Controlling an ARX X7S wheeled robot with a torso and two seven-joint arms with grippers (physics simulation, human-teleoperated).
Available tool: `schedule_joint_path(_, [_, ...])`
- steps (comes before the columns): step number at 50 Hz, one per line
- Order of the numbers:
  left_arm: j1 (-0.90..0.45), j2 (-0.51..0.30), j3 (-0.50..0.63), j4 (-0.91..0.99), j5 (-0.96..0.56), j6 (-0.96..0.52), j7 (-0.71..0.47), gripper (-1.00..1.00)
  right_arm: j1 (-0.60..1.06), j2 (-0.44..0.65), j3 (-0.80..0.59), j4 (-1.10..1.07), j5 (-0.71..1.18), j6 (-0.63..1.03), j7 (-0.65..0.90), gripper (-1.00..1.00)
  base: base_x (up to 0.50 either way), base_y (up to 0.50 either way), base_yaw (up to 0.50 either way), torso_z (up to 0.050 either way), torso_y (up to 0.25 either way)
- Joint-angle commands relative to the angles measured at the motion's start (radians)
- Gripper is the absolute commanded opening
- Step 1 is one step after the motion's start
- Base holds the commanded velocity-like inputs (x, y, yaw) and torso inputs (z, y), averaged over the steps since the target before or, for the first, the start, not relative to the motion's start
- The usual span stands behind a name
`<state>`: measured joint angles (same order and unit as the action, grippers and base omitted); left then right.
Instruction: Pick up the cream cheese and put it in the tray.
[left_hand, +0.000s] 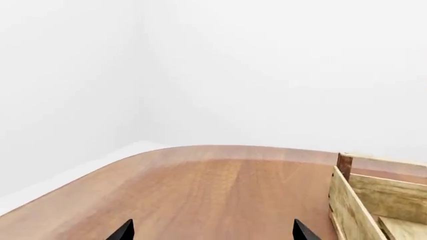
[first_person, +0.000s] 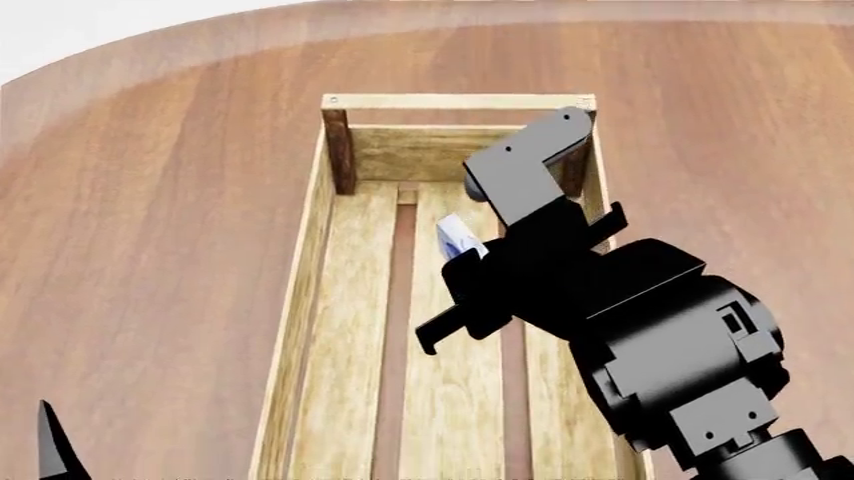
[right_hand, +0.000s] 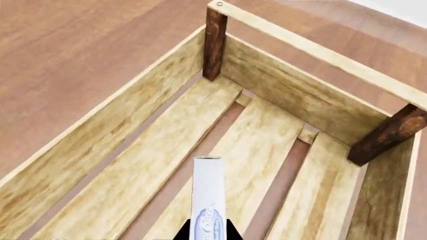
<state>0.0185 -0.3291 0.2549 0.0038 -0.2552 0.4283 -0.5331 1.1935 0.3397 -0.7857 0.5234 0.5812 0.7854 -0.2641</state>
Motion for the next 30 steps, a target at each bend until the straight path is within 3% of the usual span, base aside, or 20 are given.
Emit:
schedule_joint_path(1, [-0.001, 0.0, 0.004, -0.001, 0.007, -0.001, -0.004, 1.0, 0.01, 0.001, 0.0, -0.036, -0.006, 0.011, 0.004, -1.0, 0.0, 0.0, 0.0, 0.001, -0.072])
schedule_joint_path(15, [-0.006, -0.004, 0.01, -0.002, -0.008, -0.009, 0.004, 1.0, 0.011, -0.014, -0.017, -0.005, -0.02, -0.008, -0.004, -1.0, 0.0, 0.0, 0.0, 0.0, -0.098])
schedule_joint_path(30, [0.0, -0.007, 0.009, 0.005, -0.006, -0.004, -0.003, 1.0, 0.007, -0.013, -0.024, -0.015, -0.02, -0.008, -0.005, -1.0, 0.0, 0.0, 0.0, 0.0, 0.0])
